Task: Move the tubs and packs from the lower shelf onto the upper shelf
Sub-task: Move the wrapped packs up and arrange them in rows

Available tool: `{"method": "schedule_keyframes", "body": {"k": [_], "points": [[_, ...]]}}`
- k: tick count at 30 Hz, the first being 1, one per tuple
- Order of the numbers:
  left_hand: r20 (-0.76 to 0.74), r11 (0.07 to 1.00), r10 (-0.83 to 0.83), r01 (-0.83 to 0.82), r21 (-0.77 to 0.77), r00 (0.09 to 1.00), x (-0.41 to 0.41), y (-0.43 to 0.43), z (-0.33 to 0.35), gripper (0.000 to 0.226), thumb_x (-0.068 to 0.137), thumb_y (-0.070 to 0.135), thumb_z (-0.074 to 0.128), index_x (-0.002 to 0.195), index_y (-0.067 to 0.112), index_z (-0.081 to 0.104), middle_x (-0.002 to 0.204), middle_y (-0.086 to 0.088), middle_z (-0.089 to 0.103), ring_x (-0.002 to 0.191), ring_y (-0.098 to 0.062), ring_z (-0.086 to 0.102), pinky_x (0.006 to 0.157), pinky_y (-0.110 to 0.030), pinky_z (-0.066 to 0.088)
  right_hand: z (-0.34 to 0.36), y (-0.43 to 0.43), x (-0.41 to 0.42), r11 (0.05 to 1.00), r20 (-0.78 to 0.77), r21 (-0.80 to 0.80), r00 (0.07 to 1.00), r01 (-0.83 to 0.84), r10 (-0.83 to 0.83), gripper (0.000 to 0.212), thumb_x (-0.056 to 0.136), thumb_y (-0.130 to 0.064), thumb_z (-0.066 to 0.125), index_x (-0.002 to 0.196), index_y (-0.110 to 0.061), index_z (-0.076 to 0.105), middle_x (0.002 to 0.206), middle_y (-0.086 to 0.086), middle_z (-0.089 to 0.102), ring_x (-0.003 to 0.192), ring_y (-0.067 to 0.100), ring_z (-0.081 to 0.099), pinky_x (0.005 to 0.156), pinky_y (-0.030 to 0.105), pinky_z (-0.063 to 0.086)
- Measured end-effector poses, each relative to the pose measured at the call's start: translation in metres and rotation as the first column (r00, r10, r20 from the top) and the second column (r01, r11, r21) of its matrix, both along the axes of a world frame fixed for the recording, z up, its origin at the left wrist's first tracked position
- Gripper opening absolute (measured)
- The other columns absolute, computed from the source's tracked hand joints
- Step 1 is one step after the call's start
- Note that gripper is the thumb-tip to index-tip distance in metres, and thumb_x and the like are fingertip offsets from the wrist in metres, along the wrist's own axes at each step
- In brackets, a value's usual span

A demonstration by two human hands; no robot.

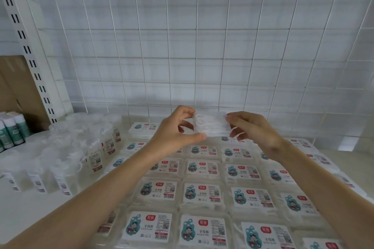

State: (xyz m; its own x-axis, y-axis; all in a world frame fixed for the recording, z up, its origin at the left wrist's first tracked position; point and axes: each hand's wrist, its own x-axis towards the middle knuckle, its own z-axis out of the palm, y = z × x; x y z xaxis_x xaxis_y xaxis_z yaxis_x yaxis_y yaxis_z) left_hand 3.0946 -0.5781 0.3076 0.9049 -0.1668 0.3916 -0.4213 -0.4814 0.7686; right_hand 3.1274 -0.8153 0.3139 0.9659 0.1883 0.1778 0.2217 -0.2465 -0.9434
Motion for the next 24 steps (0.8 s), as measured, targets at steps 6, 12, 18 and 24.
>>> {"method": "schedule_keyframes", "body": {"k": [6,12,18,24], "points": [[-0.021,1.000,0.013,-0.013,0.018,1.000,0.003,0.000,-0.003,0.063,0.072,0.029,0.087,0.122,0.034,0.048,0.126,0.024,0.053,0.105,0.007,0.057,0.089,-0.018,0.046,-0.005,0.000,0.002,0.995,-0.026,0.049,0.996,-0.088,0.089,0.036,0.088,-0.019,0.071,0.124,-0.016,0.064,0.097,-0.002,0.076,0.082,0.009,0.067,0.081,0.030,0.050],[-0.059,0.995,0.085,-0.087,-0.040,0.995,0.000,-0.005,0.000,0.077,0.074,0.040,0.083,0.138,0.031,0.040,0.128,0.021,0.049,0.101,0.003,0.059,0.083,-0.019,0.049,-0.006,0.004,0.001,0.995,0.047,0.084,0.998,-0.057,0.053,0.034,0.087,-0.019,0.072,0.121,-0.019,0.068,0.107,0.002,0.074,0.096,0.017,0.068,0.075,0.025,0.051],[-0.173,0.959,0.142,-0.179,-0.219,0.975,0.001,-0.004,0.004,0.035,0.096,0.053,0.049,0.114,0.024,0.058,0.104,0.008,0.066,0.077,-0.002,0.064,0.072,-0.023,0.047,-0.006,0.008,-0.005,0.985,0.168,0.151,0.984,-0.088,0.062,0.032,0.081,-0.004,0.076,0.109,-0.017,0.070,0.104,0.008,0.073,0.099,0.024,0.068,0.082,0.032,0.056],[-0.355,0.944,0.067,-0.175,-0.280,0.932,-0.002,-0.006,0.010,0.036,0.104,0.047,0.034,0.102,0.019,0.057,0.063,-0.002,0.063,0.056,-0.014,0.059,0.059,-0.027,0.047,-0.007,0.014,-0.009,0.969,0.245,0.185,0.962,-0.164,0.117,0.033,0.074,0.004,0.078,0.102,-0.011,0.072,0.107,0.003,0.073,0.102,0.021,0.068,0.087,0.030,0.056]]}}
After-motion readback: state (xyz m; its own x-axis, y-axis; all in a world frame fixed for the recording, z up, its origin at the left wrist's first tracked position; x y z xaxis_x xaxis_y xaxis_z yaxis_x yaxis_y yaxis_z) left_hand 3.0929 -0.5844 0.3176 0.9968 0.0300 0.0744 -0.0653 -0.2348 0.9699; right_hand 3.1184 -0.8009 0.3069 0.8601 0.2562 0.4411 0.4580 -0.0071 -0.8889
